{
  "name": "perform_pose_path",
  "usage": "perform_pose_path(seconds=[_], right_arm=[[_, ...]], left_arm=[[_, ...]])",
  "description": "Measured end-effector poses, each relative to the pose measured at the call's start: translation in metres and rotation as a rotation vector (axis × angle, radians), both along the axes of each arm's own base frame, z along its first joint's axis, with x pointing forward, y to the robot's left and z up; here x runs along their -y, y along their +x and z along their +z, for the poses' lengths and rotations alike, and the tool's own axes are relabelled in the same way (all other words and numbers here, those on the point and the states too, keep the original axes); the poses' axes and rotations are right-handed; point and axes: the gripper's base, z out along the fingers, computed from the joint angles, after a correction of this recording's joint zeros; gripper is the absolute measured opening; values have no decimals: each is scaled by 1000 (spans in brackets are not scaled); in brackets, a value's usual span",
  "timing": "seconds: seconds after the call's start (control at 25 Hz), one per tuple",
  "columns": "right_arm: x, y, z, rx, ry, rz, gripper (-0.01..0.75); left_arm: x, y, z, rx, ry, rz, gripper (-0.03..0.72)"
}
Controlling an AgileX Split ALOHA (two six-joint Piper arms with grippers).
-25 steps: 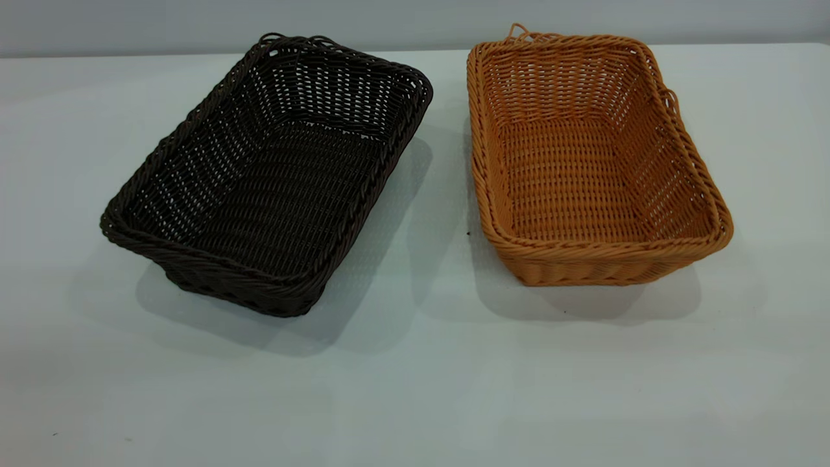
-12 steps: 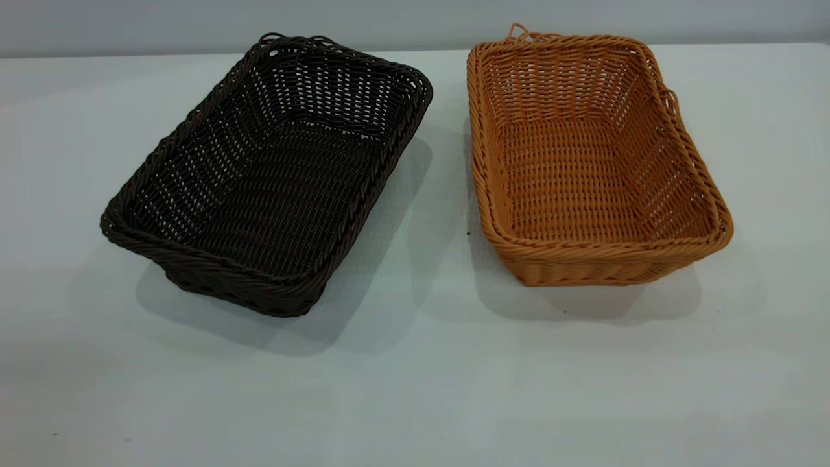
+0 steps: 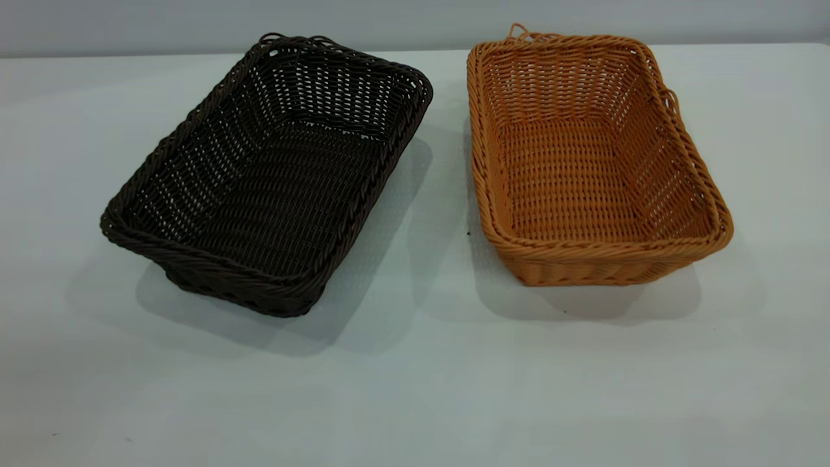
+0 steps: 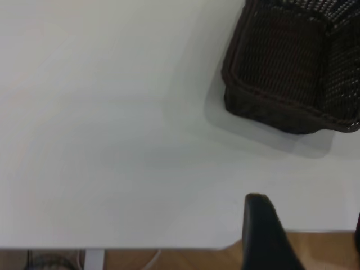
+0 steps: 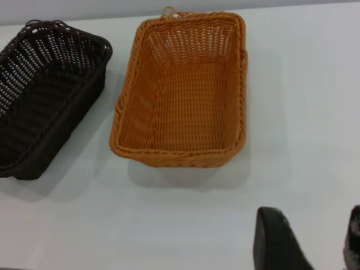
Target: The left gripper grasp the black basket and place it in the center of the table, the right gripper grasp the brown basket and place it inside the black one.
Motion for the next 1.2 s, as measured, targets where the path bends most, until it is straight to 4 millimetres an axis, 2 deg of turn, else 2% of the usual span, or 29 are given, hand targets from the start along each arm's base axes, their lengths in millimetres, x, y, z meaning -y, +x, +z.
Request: perform_pose_path(seconds=[0.12, 0.28, 0.4, 0.52, 0.68, 0.88, 1.04, 1.2], right_arm=[[-2, 18, 2, -88, 25, 6, 326], [-8, 57, 11, -96, 90, 45, 463], [-13, 87, 8, -149, 89, 109, 555], [-19, 115, -5, -262, 118, 174, 597], [-29, 149, -27, -441, 259, 205, 591], [-46, 181, -67, -696, 456, 239, 586], [-78, 192, -105, -919, 573, 235, 586], [-117, 195, -141, -1085, 699, 170, 586]], left_arm=[[-3, 22, 10, -22, 4, 22, 349], [-6, 75, 25, -6, 33, 12, 374], [-9, 117, 27, -53, 59, -5, 425], [-11, 156, 20, -164, 86, -36, 499], [-13, 197, 9, -247, 114, -84, 567], [-7, 239, -7, -302, 64, -164, 577], [2, 261, -15, -295, -30, -234, 579], [11, 272, -16, -242, -127, -289, 579]])
